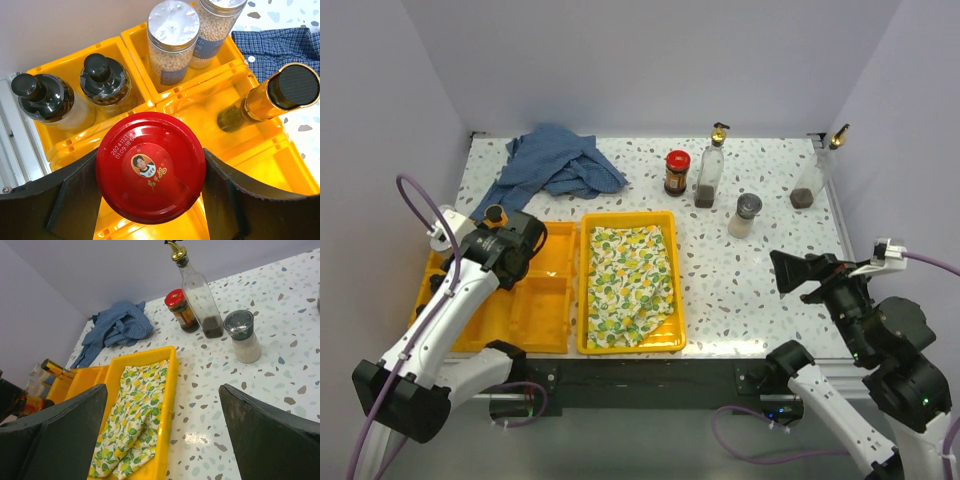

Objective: Organize the condiment bottles
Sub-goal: Place the bottle in the storage box.

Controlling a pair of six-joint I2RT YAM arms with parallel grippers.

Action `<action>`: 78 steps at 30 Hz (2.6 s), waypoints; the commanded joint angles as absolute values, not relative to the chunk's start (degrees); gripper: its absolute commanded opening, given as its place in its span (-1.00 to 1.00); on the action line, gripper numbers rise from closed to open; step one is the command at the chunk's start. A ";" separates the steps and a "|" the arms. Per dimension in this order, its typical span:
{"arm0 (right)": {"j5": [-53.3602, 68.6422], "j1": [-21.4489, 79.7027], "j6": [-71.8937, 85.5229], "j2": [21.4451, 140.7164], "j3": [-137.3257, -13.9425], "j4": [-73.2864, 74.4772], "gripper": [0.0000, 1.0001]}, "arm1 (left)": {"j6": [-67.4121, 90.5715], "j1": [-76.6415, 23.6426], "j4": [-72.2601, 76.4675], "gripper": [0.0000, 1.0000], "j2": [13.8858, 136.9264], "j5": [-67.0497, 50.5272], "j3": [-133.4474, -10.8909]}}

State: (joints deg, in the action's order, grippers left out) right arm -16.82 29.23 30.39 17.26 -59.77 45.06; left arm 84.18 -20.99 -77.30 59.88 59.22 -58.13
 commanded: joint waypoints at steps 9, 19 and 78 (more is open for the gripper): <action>-14.33 29.44 28.83 19.16 -58.36 42.27 0.97 | 80.51 -20.39 -75.41 -1.00 57.04 65.21 -57.30; -13.80 29.44 28.74 18.46 -58.62 42.98 0.97 | 80.33 -20.39 -75.41 -1.00 56.95 61.26 -57.74; -13.44 29.44 30.23 15.65 -58.45 45.08 0.97 | 70.33 -20.48 -53.45 -1.00 53.62 58.28 -45.54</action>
State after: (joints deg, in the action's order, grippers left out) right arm -14.11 29.23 30.04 15.99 -58.24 45.63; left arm 74.78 -20.64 -68.14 56.36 55.11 -47.66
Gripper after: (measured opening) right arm 0.986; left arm 0.729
